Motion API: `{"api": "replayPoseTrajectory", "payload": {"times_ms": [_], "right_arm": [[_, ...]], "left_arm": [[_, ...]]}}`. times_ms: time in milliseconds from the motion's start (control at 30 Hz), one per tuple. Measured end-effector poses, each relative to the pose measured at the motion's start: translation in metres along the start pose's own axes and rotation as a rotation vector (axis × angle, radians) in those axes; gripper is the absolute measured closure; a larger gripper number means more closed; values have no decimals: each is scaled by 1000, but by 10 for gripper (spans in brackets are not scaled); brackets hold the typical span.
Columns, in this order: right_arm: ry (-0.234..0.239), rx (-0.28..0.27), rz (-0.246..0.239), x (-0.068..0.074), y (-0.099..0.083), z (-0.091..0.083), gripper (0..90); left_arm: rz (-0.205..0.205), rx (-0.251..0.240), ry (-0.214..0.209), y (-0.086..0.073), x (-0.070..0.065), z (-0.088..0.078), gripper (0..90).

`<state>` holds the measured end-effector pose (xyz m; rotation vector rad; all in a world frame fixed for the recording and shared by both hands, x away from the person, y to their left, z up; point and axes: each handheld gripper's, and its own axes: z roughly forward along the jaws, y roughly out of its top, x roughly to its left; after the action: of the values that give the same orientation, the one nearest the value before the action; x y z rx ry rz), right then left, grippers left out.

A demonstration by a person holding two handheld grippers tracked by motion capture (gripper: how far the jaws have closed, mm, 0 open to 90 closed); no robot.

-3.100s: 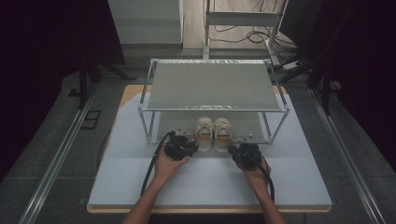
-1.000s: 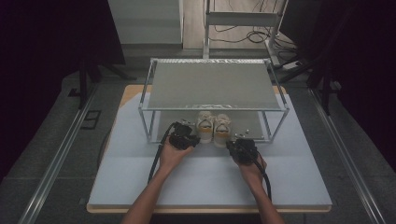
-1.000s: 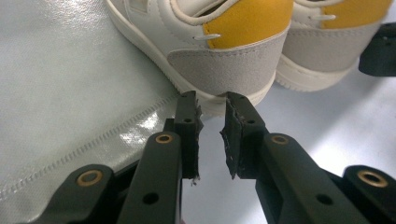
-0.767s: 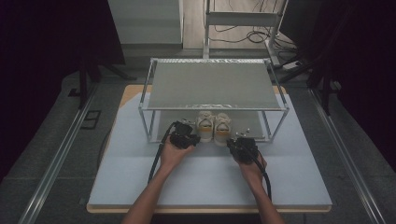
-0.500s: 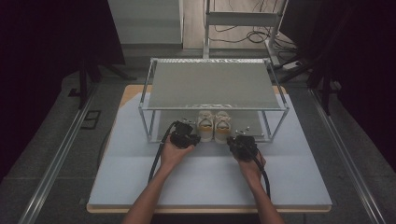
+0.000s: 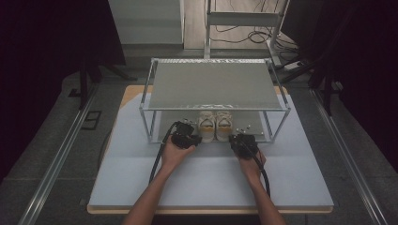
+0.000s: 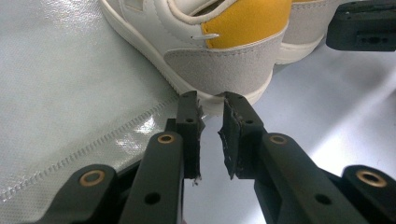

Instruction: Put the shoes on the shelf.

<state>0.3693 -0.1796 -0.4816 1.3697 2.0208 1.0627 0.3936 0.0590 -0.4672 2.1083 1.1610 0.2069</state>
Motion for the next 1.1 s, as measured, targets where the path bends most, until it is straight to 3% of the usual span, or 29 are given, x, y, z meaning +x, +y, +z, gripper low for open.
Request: {"api": "replayPoseTrajectory", "payload": {"times_ms": [300, 367, 400, 467, 533, 600, 733, 800, 833, 867, 900, 933, 967, 1000, 1100], "right_arm": [[7, 3, 2, 1, 0, 0, 854], [6, 2, -2, 2, 0, 1, 859], [5, 2, -4, 2, 0, 1, 859], [4, 8, -8, 2, 1, 1, 864], [4, 13, -6, 2, 2, 1, 866], [6, 19, -7, 3, 3, 1, 866], [8, 18, -7, 3, 3, 1, 867], [7, 21, -10, 3, 3, 1, 867], [9, 22, -8, 3, 4, 1, 866], [10, 23, -8, 3, 4, 2, 865], [11, 25, -9, 3, 5, 2, 865], [10, 24, -14, 3, 5, 3, 864], [7, 26, -14, 4, 6, 4, 864], [5, 29, -16, 4, 7, 4, 863], [-1, 31, -12, 3, 7, 5, 862]], "left_arm": [[-13, 4, 13, 4, -2, 4, 755], [-5, 5, 7, 6, -1, 5, 755], [30, 6, 11, 7, 1, 6, 755], [-3, 12, 13, 8, 2, 7, 755], [-5, 13, 15, 8, 2, 8, 755], [31, 16, 18, 11, 3, 7, 755], [-10, 8, 32, 15, 1, 9, 757], [10, 11, 51, 16, 4, 9, 757], [59, 18, 22, 19, 8, 10, 756], [67, 17, 23, 20, 8, 11, 755], [58, 17, 71, 20, 8, 12, 756], [42, 19, 71, 19, 7, 14, 756], [62, 24, 71, 19, 9, 15, 756], [-26, 23, 74, 17, 4, 17, 756], [-11, 27, 67, 17, 5, 18, 757]]}}
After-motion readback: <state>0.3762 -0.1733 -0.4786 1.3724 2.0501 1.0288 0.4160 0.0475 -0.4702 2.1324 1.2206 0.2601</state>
